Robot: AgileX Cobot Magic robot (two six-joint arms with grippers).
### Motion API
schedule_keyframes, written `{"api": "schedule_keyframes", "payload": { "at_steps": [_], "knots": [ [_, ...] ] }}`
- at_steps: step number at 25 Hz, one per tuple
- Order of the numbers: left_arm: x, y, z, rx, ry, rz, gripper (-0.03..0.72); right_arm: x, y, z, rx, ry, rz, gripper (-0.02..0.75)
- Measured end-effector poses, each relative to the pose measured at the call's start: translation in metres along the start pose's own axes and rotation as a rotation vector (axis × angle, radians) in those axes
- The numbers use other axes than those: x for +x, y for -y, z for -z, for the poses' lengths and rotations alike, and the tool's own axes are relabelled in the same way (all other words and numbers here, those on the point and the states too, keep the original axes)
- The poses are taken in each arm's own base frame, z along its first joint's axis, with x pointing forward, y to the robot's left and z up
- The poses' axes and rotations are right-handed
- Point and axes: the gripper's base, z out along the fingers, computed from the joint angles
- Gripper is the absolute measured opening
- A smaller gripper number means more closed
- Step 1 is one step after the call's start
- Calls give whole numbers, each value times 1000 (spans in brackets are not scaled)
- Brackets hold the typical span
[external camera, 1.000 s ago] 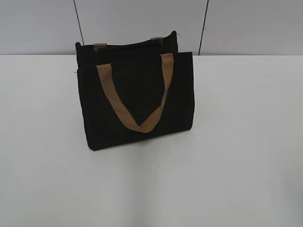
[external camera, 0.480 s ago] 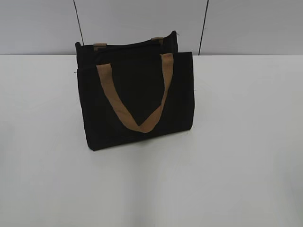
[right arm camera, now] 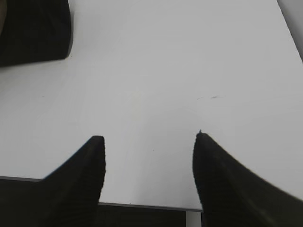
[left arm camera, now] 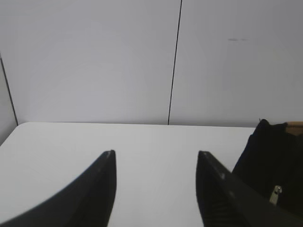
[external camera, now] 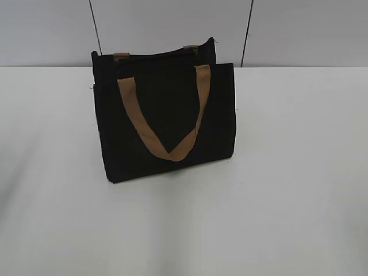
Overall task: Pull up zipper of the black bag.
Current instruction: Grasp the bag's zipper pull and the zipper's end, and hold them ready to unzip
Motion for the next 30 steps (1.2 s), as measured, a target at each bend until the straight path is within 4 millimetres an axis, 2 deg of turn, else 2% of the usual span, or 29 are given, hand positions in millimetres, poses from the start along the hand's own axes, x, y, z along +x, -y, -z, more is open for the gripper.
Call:
{"api": "schedule_keyframes", "payload": {
  "at_steps": [3,6,12,17,21,30],
  "knots": [
    [25,3,-30,27,-45,-28,411,0,0,0,0,0,0,448],
    [41,14,-50,88,-43,-24,412,0,0,0,0,0,0,448],
    [93,34,-83,263,-143,22,413,0,0,0,0,0,0,448],
    [130,51,-109,443,-235,-19,413,0,0,0,0,0,0,448],
    [149,58,-130,521,-278,-44,413,0,0,0,0,0,-1,448],
    [165,69,-165,630,-284,-109,413,0,0,0,0,0,-1,448]
  ]
}}
